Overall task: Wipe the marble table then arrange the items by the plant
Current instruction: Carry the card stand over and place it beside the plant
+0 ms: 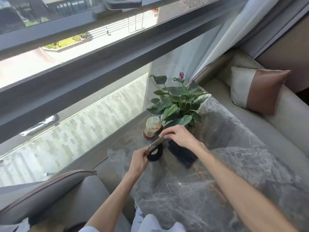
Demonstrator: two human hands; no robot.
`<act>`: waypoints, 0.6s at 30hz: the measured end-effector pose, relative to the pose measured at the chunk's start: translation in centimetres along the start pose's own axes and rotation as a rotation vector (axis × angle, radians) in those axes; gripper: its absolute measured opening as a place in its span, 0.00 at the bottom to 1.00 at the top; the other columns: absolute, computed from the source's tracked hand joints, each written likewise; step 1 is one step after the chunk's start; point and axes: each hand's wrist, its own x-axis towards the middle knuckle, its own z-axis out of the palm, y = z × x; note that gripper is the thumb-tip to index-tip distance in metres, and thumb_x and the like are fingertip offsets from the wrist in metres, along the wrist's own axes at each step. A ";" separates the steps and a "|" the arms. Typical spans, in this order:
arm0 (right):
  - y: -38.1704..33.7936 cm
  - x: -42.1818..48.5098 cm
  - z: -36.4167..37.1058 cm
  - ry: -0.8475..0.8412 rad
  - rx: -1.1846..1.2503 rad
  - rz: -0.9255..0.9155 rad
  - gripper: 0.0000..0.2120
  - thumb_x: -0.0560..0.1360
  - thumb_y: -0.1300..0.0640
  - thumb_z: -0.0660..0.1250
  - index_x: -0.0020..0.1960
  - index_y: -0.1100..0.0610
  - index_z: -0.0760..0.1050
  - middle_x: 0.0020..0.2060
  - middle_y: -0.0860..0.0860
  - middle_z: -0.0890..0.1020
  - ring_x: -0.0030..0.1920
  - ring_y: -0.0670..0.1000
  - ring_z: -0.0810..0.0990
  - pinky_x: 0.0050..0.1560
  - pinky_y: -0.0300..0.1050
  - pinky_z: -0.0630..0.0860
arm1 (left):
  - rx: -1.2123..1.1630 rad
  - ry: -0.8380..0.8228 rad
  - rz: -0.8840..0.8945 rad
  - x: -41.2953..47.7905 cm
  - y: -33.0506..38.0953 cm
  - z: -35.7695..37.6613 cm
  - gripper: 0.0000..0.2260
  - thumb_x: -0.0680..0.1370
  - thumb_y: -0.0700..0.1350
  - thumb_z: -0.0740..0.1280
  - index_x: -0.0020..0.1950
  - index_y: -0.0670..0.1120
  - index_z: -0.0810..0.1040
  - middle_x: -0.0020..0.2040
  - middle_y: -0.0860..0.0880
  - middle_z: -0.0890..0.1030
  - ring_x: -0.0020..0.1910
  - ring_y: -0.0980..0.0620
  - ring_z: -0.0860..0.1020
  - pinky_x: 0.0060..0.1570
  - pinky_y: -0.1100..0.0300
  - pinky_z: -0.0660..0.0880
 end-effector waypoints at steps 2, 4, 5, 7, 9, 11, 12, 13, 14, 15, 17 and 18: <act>0.0 0.0 0.2 -0.011 0.016 -0.006 0.10 0.73 0.60 0.71 0.46 0.46 0.85 0.46 0.41 0.86 0.52 0.37 0.81 0.63 0.39 0.73 | 0.007 -0.008 -0.011 0.0 -0.1 -0.2 0.13 0.69 0.26 0.59 0.32 0.43 0.73 0.27 0.50 0.69 0.28 0.74 0.66 0.30 0.71 0.66; 0.1 0.1 0.5 -0.018 0.023 -0.010 0.10 0.73 0.60 0.71 0.46 0.45 0.85 0.46 0.41 0.86 0.52 0.37 0.81 0.63 0.39 0.73 | 0.009 -0.012 -0.017 0.0 -0.2 -0.3 0.11 0.68 0.25 0.59 0.35 0.39 0.76 0.30 0.42 0.73 0.32 0.68 0.75 0.30 0.70 0.65; 0.2 0.1 0.6 -0.018 0.023 -0.010 0.10 0.73 0.59 0.71 0.46 0.44 0.85 0.47 0.41 0.86 0.52 0.37 0.81 0.63 0.39 0.73 | 0.006 -0.006 -0.018 0.0 -0.3 -0.2 0.11 0.68 0.25 0.59 0.36 0.38 0.76 0.31 0.39 0.75 0.38 0.59 0.77 0.30 0.71 0.65; 0.2 0.2 0.6 -0.011 0.019 -0.009 0.10 0.73 0.59 0.71 0.46 0.44 0.85 0.47 0.41 0.86 0.52 0.37 0.81 0.63 0.40 0.73 | 0.004 0.006 -0.016 0.1 -0.5 -0.1 0.11 0.68 0.25 0.59 0.37 0.37 0.77 0.32 0.37 0.79 0.45 0.48 0.73 0.30 0.75 0.65; 0.2 0.3 0.6 -0.009 0.017 -0.010 0.10 0.73 0.59 0.71 0.47 0.44 0.85 0.47 0.40 0.86 0.52 0.37 0.81 0.63 0.39 0.73 | 0.004 0.002 -0.021 0.1 -0.5 0.0 0.11 0.68 0.25 0.59 0.38 0.37 0.78 0.33 0.37 0.80 0.43 0.47 0.73 0.30 0.75 0.65; 0.2 0.3 0.7 -0.009 0.019 -0.016 0.10 0.73 0.58 0.71 0.47 0.44 0.85 0.46 0.41 0.86 0.52 0.37 0.81 0.63 0.40 0.73 | 0.001 -0.012 -0.022 0.2 -0.6 0.0 0.11 0.68 0.26 0.59 0.38 0.38 0.78 0.32 0.40 0.79 0.39 0.49 0.74 0.30 0.75 0.65; 0.2 0.3 0.7 -0.008 0.019 -0.018 0.10 0.73 0.58 0.71 0.47 0.44 0.85 0.46 0.41 0.86 0.52 0.38 0.81 0.63 0.40 0.73 | -0.002 -0.024 -0.023 0.2 -0.6 -0.1 0.12 0.68 0.26 0.59 0.38 0.39 0.78 0.30 0.44 0.78 0.34 0.53 0.73 0.30 0.75 0.65; 0.2 0.2 0.6 -0.008 0.018 -0.019 0.10 0.73 0.58 0.71 0.47 0.44 0.85 0.46 0.41 0.86 0.52 0.38 0.81 0.63 0.40 0.73 | 0.000 -0.036 -0.023 0.1 -0.5 -0.2 0.13 0.68 0.26 0.59 0.37 0.40 0.78 0.30 0.48 0.75 0.30 0.58 0.72 0.30 0.74 0.65; 0.3 0.3 0.6 -0.009 0.019 -0.017 0.10 0.73 0.58 0.71 0.46 0.43 0.84 0.46 0.41 0.86 0.52 0.38 0.81 0.63 0.41 0.73 | 0.006 -0.042 -0.022 0.1 -0.5 -0.2 0.13 0.68 0.26 0.59 0.36 0.41 0.77 0.29 0.51 0.73 0.28 0.62 0.71 0.30 0.72 0.65; 0.3 0.2 0.6 -0.014 0.020 -0.017 0.10 0.73 0.58 0.71 0.46 0.43 0.84 0.46 0.41 0.86 0.52 0.38 0.81 0.63 0.42 0.74 | 0.014 -0.043 -0.021 0.0 -0.3 -0.4 0.13 0.68 0.25 0.59 0.34 0.42 0.75 0.29 0.52 0.71 0.27 0.64 0.70 0.29 0.70 0.64; 0.4 0.1 0.6 -0.027 0.024 -0.008 0.10 0.73 0.58 0.71 0.46 0.42 0.84 0.45 0.40 0.86 0.51 0.39 0.81 0.63 0.43 0.74 | 0.020 -0.047 -0.016 -0.1 -0.1 -0.5 0.13 0.68 0.24 0.58 0.32 0.41 0.72 0.27 0.52 0.67 0.27 0.60 0.66 0.28 0.68 0.64; 0.5 0.0 0.5 -0.034 0.029 -0.001 0.10 0.73 0.57 0.71 0.46 0.42 0.84 0.45 0.41 0.86 0.51 0.39 0.81 0.62 0.44 0.75 | 0.021 -0.052 -0.016 -0.1 0.0 -0.5 0.13 0.68 0.24 0.58 0.31 0.40 0.71 0.26 0.47 0.66 0.28 0.56 0.64 0.28 0.69 0.64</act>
